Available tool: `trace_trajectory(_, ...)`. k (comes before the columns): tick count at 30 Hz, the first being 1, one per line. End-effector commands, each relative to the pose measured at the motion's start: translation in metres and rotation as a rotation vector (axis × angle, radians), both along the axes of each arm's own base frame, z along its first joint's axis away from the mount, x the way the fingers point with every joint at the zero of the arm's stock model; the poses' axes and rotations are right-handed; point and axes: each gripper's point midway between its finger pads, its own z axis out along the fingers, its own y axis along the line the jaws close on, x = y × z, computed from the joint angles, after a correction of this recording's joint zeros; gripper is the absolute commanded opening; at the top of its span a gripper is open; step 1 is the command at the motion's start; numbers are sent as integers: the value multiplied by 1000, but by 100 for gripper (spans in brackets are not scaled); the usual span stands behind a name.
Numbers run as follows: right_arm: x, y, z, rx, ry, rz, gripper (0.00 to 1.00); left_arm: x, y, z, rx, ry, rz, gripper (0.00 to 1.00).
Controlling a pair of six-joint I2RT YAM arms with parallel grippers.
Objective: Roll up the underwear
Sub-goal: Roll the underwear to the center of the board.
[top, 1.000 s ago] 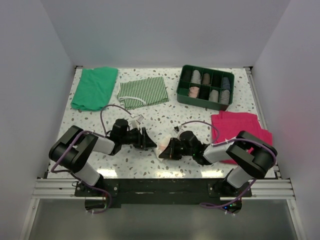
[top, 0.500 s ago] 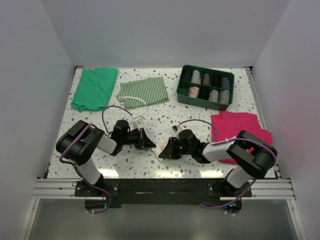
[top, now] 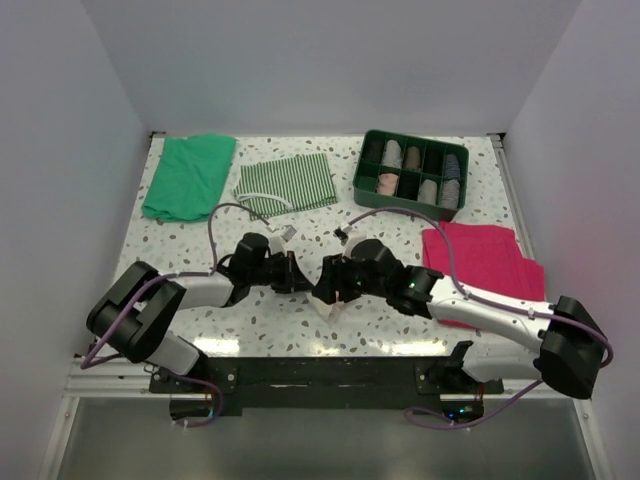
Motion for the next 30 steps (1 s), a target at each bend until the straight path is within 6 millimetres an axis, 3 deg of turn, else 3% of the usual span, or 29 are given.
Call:
trace_trajectory(1,-4,-21,-15,-299,-143,23,57,6,5,0,111,10,45,0)
trace_trajectory(9,-10,-8,-42,-450,-252,56,55,4,8,-11,191,74,74,0)
trace_trajectory(22,-16,26,-44,-511,-365,174,55,4,5,-13,198,100,65,0)
trace_trajectory(30,-4,25,-56,-633,-429,189,55,5,2,-6,187,91,50,0)
